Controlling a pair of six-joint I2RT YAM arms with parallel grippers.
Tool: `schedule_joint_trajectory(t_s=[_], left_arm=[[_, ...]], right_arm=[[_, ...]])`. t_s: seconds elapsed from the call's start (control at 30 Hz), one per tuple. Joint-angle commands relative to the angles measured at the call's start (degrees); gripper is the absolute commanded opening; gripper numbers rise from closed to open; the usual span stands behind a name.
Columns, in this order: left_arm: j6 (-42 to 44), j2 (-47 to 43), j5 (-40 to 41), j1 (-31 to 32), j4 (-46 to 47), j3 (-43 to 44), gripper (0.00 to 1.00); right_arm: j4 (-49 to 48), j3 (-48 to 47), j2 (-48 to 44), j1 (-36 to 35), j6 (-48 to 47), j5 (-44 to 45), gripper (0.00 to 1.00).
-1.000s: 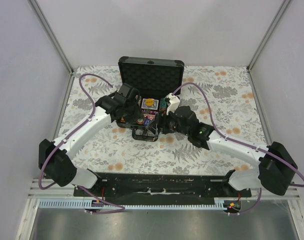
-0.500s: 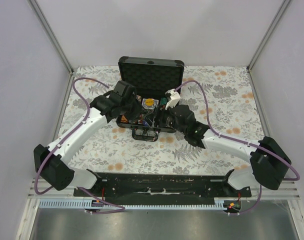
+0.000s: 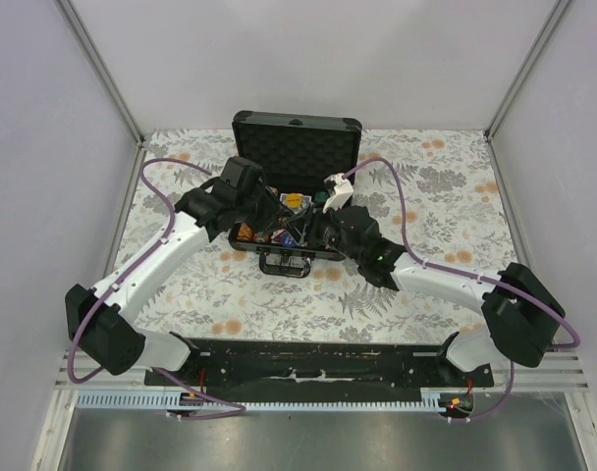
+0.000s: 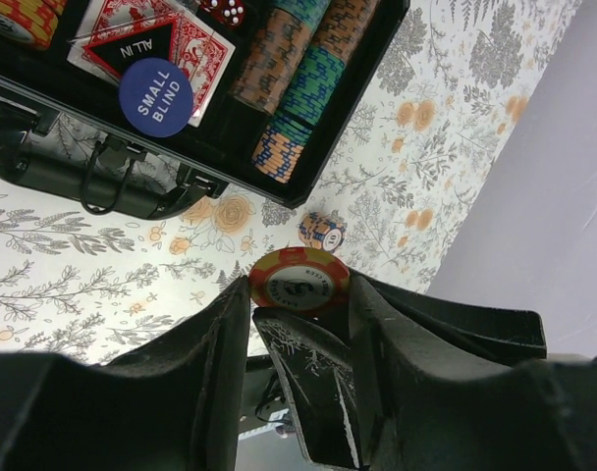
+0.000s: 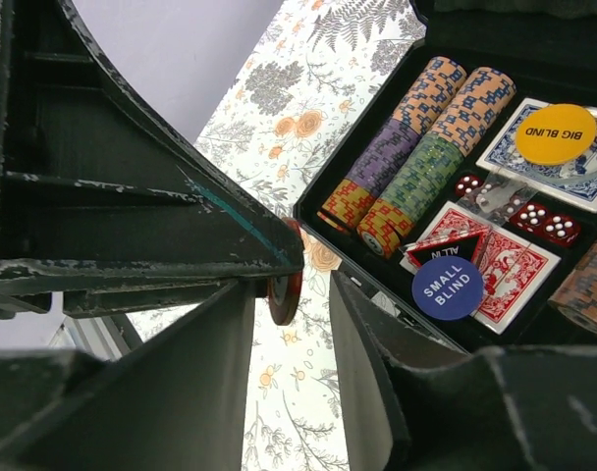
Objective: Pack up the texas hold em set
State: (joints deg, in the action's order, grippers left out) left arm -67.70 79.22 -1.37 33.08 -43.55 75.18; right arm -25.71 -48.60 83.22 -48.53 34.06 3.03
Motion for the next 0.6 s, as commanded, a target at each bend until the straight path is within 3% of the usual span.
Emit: schedule_joint_trajectory(t_s=[0.0,0.23,0.37,0.43,0.57], left_arm=[[-3.0,-2.1,-3.6,0.3,2.0,-1.3,0.48],[-3.4,-2.6,-3.5,0.3,2.2,-2.3,0.47],[-3.3,-2.7,-3.1,0.2,2.0,-2.4,0.48],[-3.1,-2.7,-2.6,0.1,1.9,-2.5,0.52],[-1.8,-2.9,-0.2,-1.3,0.8,-2.5,0.63]], right_arm=[[-3.5,-2.7,0.5,0.0,1.0,4.1,0.4],[-4.1,-2.8,0.7,0.2,1.2,5.3,0.24],[-3.7,-2.9,0.6,0.1,1.0,5.1,0.08],[-3.0,-3.0,0.5,0.1,0.7,4.7,0.01],[0.0,-3.4,0.1,0.1,-1.4,3.5,0.0]])
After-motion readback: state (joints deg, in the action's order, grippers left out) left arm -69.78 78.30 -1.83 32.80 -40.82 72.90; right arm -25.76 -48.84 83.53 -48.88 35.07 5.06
